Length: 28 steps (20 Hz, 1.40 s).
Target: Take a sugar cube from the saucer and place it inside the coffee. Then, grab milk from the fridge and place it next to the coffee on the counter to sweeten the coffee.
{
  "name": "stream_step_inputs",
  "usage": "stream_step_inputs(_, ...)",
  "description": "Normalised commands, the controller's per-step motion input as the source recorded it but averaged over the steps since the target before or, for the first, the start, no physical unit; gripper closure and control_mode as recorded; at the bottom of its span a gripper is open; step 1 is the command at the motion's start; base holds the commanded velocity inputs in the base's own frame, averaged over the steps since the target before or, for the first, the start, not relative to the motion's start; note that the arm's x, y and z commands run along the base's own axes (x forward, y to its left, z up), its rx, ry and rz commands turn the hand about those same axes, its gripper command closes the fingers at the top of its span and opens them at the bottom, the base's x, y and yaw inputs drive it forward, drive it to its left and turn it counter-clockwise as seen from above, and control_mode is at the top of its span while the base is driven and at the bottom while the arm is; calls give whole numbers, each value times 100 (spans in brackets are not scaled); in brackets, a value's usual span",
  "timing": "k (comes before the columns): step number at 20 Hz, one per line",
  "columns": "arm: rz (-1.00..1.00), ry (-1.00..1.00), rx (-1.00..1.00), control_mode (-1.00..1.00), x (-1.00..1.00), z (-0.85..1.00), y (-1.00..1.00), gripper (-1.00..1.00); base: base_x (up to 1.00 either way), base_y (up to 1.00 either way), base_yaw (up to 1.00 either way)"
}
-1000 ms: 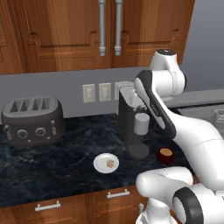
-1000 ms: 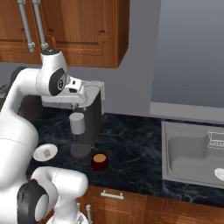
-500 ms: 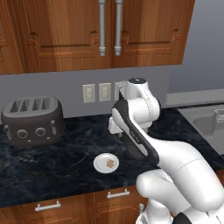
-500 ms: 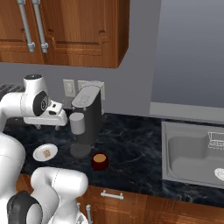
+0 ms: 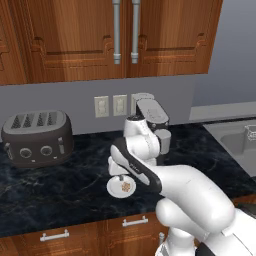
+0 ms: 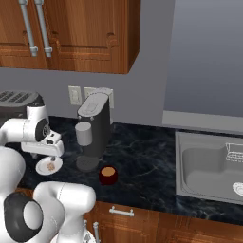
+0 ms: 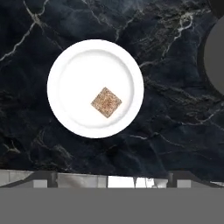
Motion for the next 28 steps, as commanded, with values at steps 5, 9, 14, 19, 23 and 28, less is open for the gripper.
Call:
stream_step_inputs(5,-4,2,-4,-100,32,-42,27,-100,0,0,0)
stream_step_inputs(9,0,1,-16,-100,46,-58,2,-100,0,0,0)
stream_step_inputs(14,-1,0,-12,-100,37,-60,0,-100,0,0,0)
stream_step_inputs(19,-3,0,0,-100,24,-22,2,-100,0,0,0)
stream_step_inputs(23,-5,0,0,-100,-10,-27,0,-100,0,0,0)
stream_step_inputs(28,-3,-6,0,-100,-37,-11,-6,100,0,0,0)
